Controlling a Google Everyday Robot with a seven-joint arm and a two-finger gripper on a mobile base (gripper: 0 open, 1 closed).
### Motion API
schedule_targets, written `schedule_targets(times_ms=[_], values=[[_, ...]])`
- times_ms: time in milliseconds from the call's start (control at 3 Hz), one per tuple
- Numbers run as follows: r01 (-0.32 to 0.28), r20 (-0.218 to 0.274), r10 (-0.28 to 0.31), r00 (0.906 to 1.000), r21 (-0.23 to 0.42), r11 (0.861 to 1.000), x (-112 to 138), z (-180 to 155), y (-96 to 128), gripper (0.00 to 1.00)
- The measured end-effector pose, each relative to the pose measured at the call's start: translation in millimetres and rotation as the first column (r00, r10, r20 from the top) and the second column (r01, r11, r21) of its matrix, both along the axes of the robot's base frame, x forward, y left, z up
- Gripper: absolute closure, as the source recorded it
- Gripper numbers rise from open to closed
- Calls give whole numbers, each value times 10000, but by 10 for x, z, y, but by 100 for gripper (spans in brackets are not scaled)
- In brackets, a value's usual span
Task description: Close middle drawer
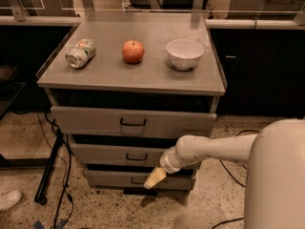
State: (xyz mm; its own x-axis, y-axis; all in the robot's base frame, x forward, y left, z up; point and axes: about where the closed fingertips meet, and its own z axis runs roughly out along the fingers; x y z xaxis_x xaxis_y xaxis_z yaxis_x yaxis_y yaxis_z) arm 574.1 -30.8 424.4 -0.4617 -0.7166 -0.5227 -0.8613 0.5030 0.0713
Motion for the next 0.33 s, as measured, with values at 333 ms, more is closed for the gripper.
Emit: schedule_targets(times_ms=[333], values=[[0, 0, 0, 10000, 0, 10000, 0, 0, 0, 0]])
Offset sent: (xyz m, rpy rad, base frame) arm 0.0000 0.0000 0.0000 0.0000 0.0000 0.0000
